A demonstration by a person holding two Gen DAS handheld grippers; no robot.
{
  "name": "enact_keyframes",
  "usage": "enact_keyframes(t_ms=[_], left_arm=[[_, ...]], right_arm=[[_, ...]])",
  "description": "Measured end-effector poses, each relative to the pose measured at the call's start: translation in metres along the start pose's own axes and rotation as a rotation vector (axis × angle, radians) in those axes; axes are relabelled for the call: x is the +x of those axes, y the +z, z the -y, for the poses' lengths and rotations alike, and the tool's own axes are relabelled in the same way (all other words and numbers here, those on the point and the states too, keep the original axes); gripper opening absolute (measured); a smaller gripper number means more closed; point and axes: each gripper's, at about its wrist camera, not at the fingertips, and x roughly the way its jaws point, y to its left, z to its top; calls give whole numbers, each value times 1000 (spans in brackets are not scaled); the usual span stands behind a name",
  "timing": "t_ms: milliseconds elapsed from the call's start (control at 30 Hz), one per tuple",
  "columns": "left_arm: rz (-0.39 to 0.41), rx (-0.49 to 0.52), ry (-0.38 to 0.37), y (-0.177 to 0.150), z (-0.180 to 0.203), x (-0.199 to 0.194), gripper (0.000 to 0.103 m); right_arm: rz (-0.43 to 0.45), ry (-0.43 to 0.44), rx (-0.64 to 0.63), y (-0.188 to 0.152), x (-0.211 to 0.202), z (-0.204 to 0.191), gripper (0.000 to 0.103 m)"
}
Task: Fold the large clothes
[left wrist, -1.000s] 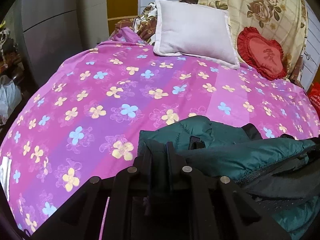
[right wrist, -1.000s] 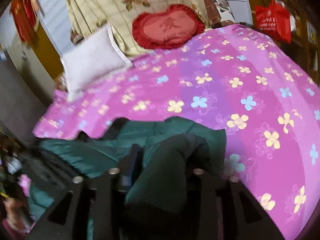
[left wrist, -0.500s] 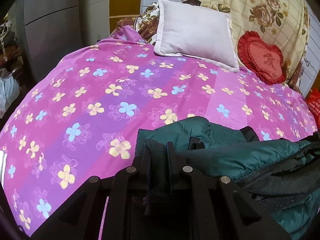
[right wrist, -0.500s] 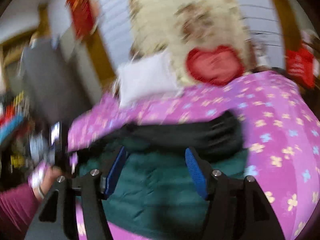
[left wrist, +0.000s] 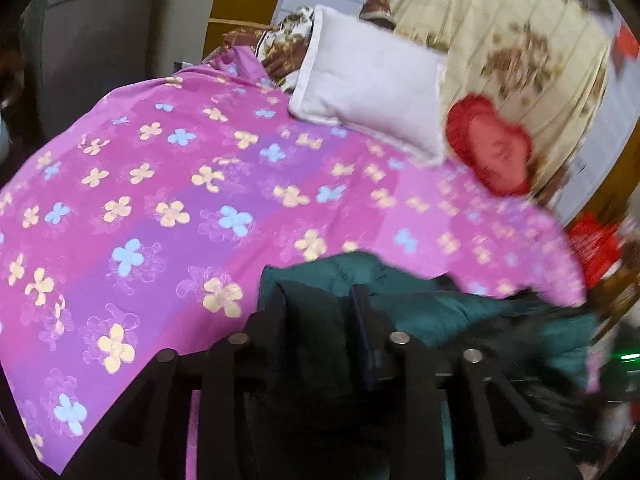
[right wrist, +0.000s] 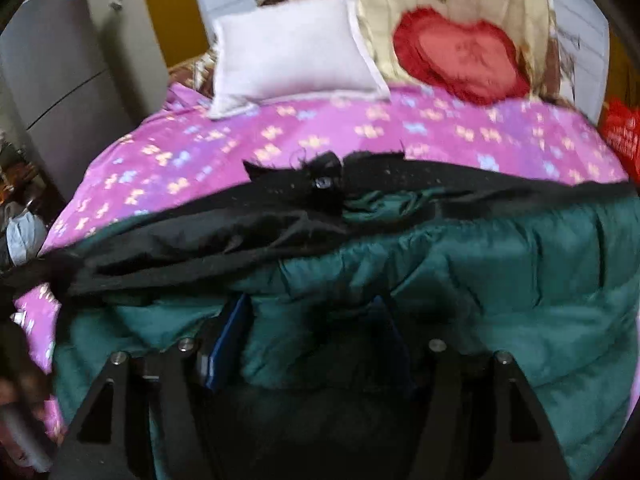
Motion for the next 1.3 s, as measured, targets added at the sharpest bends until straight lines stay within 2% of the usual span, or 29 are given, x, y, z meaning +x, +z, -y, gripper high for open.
enact_keyframes(t_ms=[67, 133, 233, 333, 433, 500, 567, 633, 767, 933, 1067, 1200, 1300], left_arm=[[48, -9, 7, 3, -4, -19, 37], [67, -5, 9, 4, -5, -31, 38], [50, 14, 9, 1, -2, -37, 38], [46, 46, 2, -6, 7, -40, 38], [37, 87, 4, -13, 19, -34, 38], [21, 104, 16, -17, 27, -25, 38], [-18, 127, 43, -19, 36, -9, 38], [-53, 165, 104, -22, 45, 10, 38], [-61, 216, 183, -29, 55, 37, 38], [-75, 221, 201, -25, 56, 56, 40], [-90, 198, 196, -20, 52, 67, 42], [-74, 216, 208, -23, 54, 68, 43], [-69, 220, 206, -24, 54, 67, 43]], right_arm=[[13, -6, 12, 0, 8, 3, 70], [17, -17, 22, 0, 13, 4, 72], [-6, -18, 40, 3, 17, 6, 73], [-8, 29, 70, 6, 0, 12, 73], [54, 95, 110, 0, -38, 28, 74], [77, 65, 96, -2, -56, 40, 74], [74, -5, 78, -3, -64, 57, 74], [49, -78, 66, -3, -62, 75, 74], [36, -170, 65, -4, -48, 105, 74], [5, -178, 58, 0, -18, 115, 75], [25, -188, 52, 1, -5, 114, 76], [19, -181, 56, 0, -6, 114, 76], [22, -161, 70, -3, -27, 112, 76]])
